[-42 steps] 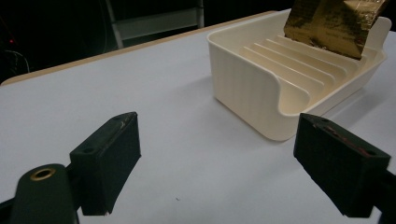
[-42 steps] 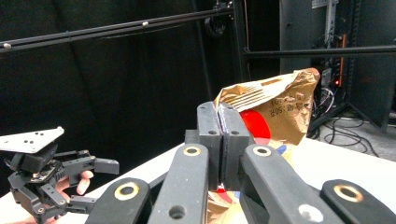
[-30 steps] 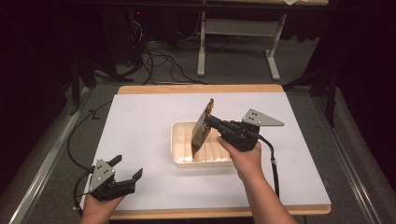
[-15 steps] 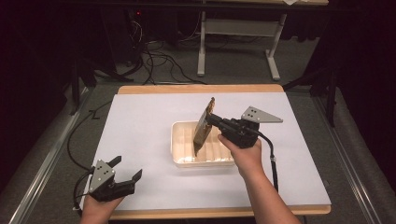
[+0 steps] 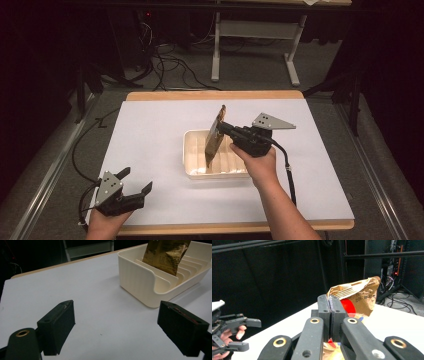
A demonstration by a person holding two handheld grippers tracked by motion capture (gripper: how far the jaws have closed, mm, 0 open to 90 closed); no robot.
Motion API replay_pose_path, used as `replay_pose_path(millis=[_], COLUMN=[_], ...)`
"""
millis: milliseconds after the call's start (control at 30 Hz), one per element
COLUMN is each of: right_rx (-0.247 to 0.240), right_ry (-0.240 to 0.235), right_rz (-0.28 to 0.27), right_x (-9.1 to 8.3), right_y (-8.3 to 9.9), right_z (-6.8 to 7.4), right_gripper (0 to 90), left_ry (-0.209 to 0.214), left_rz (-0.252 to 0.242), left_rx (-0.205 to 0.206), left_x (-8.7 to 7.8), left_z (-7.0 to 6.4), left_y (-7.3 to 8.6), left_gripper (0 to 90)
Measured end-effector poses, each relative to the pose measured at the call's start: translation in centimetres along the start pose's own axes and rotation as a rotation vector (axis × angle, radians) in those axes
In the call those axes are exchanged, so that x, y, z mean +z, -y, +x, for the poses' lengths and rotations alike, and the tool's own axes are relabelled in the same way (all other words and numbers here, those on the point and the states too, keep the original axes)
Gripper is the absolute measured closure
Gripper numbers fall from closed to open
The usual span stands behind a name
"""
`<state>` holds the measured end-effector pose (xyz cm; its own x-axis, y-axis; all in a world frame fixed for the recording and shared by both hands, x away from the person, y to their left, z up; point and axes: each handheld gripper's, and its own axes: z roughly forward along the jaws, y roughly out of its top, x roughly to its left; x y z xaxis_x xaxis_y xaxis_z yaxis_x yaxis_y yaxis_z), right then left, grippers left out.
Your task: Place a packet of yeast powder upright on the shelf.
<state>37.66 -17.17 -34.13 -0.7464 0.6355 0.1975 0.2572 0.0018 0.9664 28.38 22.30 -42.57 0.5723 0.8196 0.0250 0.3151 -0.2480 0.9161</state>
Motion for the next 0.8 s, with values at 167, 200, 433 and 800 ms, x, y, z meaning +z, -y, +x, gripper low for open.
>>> replay_pose_path(millis=[167,200,433,800], right_rx=[-0.011,-0.016,-0.011,-0.005], right_ry=[0.011,0.012,0.019,0.032], right_rz=[0.027,0.031,0.051,0.079], right_x=[0.5,0.6,1.4,2.0], right_y=[0.3,0.4,1.3,2.7], right_z=[0.0,0.0,-0.1,0.0], right_gripper=[90.0,90.0,90.0,89.9], left_ry=[0.003,0.003,0.005,0.008], left_rz=[0.0,-0.003,0.002,0.009], left_rx=[0.0,-0.002,-0.005,0.006], left_x=[-0.1,-0.1,0.0,0.2], left_z=[0.1,0.1,0.1,-0.2], left_y=[0.0,0.0,0.0,0.0], left_gripper=[15.0,15.0,14.9,15.0])
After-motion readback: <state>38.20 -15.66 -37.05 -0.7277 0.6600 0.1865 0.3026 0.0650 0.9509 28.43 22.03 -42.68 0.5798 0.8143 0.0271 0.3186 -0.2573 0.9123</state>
